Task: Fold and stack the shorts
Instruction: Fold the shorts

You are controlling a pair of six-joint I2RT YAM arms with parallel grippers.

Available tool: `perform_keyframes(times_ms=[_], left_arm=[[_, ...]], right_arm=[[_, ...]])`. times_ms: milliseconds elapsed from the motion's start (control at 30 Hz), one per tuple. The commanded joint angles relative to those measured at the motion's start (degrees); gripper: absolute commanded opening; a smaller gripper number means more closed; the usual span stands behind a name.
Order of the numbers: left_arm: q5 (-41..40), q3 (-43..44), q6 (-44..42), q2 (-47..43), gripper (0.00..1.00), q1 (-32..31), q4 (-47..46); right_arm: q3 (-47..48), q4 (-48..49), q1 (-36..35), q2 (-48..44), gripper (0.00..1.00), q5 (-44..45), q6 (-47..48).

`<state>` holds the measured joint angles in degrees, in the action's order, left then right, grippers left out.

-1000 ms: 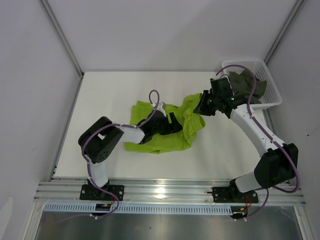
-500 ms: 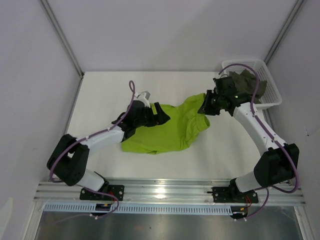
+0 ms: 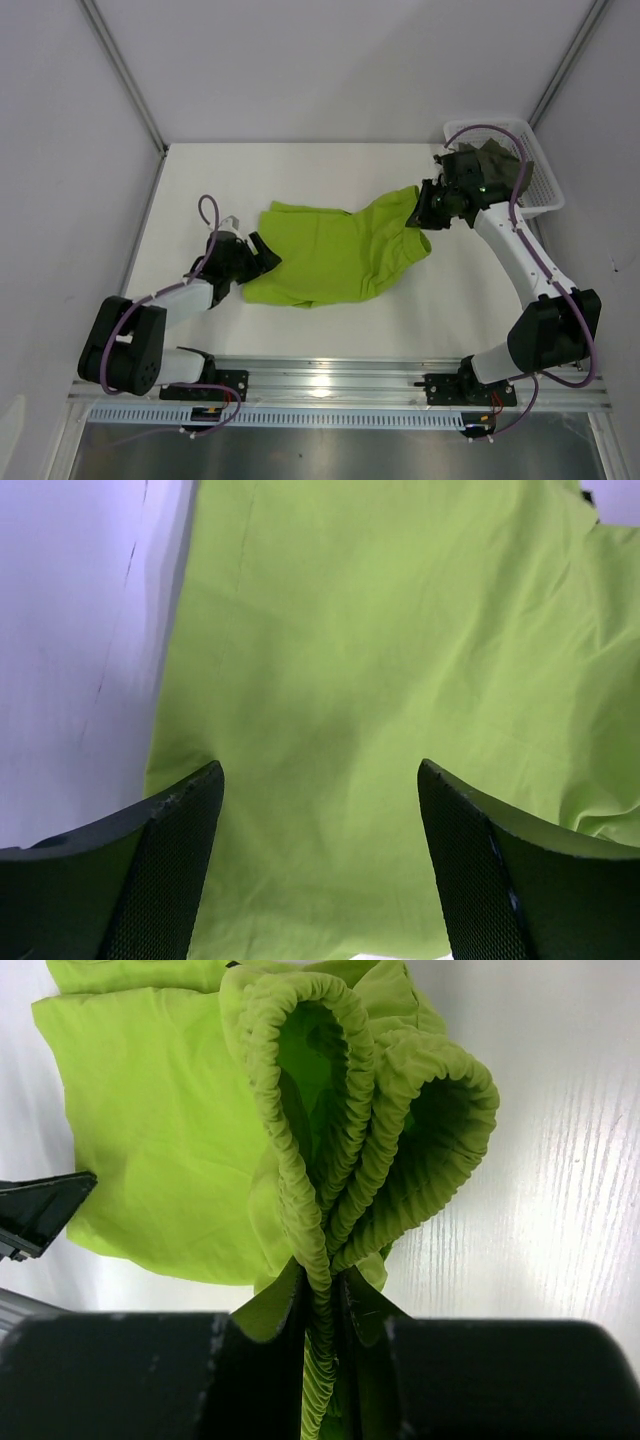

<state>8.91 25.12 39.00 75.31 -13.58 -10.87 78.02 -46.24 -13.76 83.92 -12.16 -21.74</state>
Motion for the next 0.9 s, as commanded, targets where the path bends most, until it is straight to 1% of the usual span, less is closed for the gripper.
perform_keyframes(times_ms=[0, 100, 200, 400, 567, 667, 867], left_arm=[[-1.52, -0.25, -0.95, -0.78, 0.80, 0.40, -4.59], [-0.21, -0.95, -0.77, 2.55, 0.79, 0.40, -6.70], [1.55, -2.62, 0.54, 5.19, 0.78, 0.23, -10.74], [0.50, -3.77, 1.51, 5.38, 0.77, -1.97, -12.15], [-0.29, -4.38, 2.04, 4.23, 0.76, -3.99, -12.15], [-0.56, -4.65, 2.22, 3.88, 0.76, -4.87, -12.15], [-0.82, -5.70, 2.13, 3.18, 0.76, -5.14, -12.33]], right_arm=[[3.19, 0.10, 0.22, 0.37, 0.00, -1.89, 1.52], [4.42, 0.01, 0.31, 0.45, 0.00, -2.86, 0.65], [5.91, 0.18, -0.04, 0.37, 0.00, -5.06, -1.72], [12.23, -1.75, -5.66, 2.74, 0.00, -2.70, -5.42], [16.54, -3.59, -12.33, 6.69, 0.00, 1.43, -7.35], [19.97, -5.79, -15.76, 10.46, 0.00, 7.14, -8.06], [24.01, -7.90, -19.99, 18.55, 0.00, 12.06, -9.64]])
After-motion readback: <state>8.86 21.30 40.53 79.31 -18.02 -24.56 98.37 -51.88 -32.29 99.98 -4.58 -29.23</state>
